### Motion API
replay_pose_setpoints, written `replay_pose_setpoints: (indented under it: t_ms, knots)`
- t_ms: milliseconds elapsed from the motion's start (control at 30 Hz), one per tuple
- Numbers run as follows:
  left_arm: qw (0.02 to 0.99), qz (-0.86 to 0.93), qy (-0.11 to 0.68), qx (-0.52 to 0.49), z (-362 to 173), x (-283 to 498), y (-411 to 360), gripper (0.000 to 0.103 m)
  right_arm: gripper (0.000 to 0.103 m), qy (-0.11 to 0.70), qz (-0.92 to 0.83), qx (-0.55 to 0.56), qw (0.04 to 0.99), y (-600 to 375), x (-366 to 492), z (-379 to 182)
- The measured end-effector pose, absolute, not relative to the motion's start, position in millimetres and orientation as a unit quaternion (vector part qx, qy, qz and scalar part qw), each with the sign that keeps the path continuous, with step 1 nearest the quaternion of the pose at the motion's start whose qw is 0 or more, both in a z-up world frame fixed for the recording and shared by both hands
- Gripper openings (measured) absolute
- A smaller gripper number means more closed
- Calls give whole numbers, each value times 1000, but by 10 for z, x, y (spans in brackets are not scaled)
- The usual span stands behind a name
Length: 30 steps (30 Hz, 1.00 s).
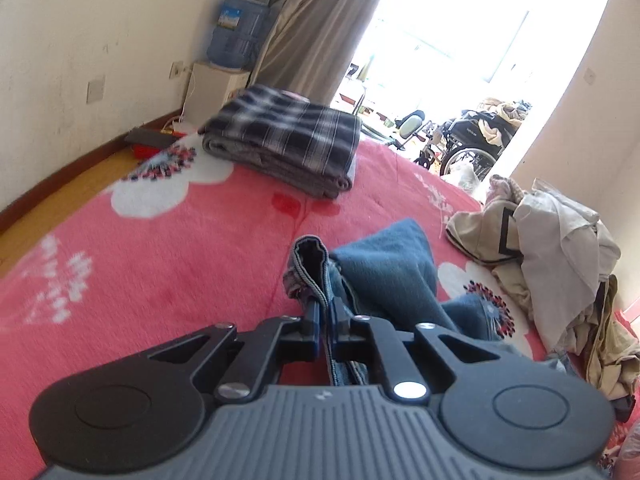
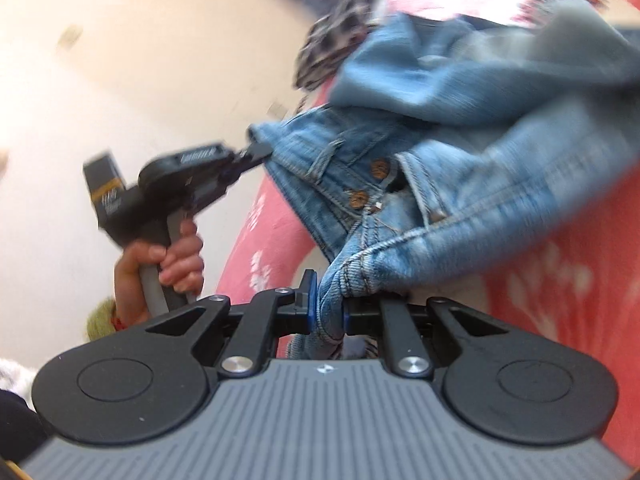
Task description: Fold clothes
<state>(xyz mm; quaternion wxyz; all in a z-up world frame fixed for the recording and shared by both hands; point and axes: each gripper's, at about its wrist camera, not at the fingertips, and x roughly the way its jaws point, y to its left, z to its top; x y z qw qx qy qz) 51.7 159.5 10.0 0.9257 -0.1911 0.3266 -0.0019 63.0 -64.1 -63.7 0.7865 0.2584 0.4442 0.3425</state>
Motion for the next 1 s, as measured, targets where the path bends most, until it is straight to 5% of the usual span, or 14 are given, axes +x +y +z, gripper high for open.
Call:
replay_pose_setpoints:
  t_ms: [167,500,867,1000]
  knots:
    - [933,5,300,-198,331,579,1905,3,10,430,381,204,793,-299,722,-360]
    - [909,35,331,-250,-181,740,2434,3,11,449,440,135,766,560,742,-369]
    - [936,41,297,-185,234,957,3071,0,11,383,489,139,772,1411,750,-284]
    - [914,60,353,-191,28,964,3292,10,14,404,478,161,763,1655,756,-590]
